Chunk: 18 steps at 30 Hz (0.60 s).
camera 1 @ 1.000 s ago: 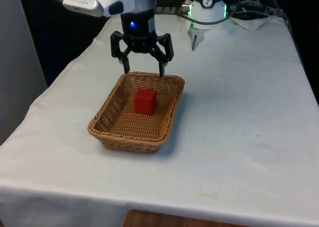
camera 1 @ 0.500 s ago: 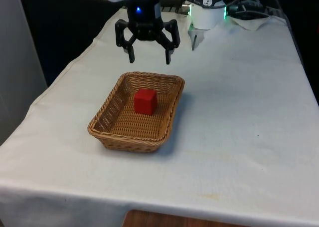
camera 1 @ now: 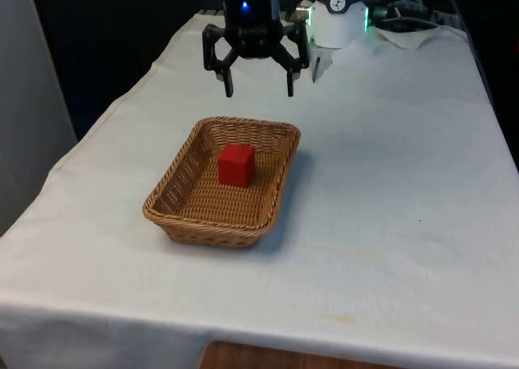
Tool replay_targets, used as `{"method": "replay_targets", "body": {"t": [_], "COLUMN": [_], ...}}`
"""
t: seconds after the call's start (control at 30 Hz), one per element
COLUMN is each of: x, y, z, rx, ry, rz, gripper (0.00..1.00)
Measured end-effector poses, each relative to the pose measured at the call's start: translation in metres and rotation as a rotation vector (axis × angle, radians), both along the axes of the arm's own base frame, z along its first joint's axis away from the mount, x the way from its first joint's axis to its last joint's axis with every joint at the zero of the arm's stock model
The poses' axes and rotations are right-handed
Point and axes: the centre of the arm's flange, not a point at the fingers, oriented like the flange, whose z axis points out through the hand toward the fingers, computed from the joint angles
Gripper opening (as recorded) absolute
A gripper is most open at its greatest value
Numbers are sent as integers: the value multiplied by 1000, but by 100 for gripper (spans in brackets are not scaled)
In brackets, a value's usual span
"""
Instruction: Pick up the cube and place it into the basket.
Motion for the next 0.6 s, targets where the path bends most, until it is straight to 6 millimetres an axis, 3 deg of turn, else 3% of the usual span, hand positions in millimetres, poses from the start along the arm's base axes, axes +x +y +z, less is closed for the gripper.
{"method": "replay_targets", "body": {"t": [0.6], "x": [1], "y": [32], "z": [9], "rx": [10], "ry": [0], "rz": [93], "gripper": [100]}}
